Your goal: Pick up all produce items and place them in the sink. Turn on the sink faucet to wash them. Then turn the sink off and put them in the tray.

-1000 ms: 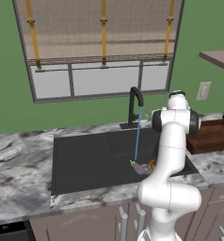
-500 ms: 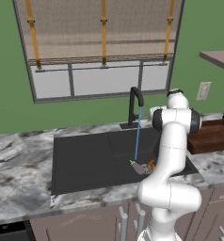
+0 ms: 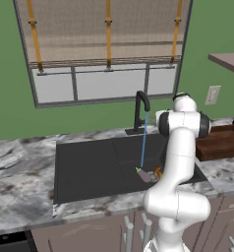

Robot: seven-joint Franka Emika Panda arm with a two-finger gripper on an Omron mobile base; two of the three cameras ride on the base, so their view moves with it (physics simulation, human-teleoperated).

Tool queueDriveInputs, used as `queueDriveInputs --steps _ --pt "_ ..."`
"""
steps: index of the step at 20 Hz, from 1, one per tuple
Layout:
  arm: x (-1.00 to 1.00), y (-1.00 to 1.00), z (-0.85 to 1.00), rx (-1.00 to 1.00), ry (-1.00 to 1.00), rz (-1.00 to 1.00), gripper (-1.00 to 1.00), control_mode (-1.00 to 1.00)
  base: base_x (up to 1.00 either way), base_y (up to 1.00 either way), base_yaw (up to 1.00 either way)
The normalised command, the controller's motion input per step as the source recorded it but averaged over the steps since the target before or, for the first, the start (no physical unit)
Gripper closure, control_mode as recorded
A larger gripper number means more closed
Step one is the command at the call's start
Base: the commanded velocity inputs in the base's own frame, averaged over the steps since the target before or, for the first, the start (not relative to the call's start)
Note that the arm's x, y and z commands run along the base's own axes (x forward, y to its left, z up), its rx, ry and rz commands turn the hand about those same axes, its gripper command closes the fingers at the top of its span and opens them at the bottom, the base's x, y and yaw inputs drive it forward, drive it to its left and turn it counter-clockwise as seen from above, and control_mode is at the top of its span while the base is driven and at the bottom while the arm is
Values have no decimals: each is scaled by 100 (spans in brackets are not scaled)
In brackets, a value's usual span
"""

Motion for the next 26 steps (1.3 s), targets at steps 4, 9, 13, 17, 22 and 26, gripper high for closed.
queueDriveInputs --steps 4,9,13,17,22,26 --pt "0 0 0 0 0 0 -100 -100 0 0 0" --pt "8 0 5 0 0 1 -100 -100 0 0 0" --pt "0 7 14 0 0 6 -100 -100 0 0 0" --pt "0 20 14 0 0 10 -100 -100 0 0 0" --pt "0 27 8 -1 0 12 -100 -100 0 0 0" --pt "1 37 10 0 0 11 -100 -100 0 0 0"
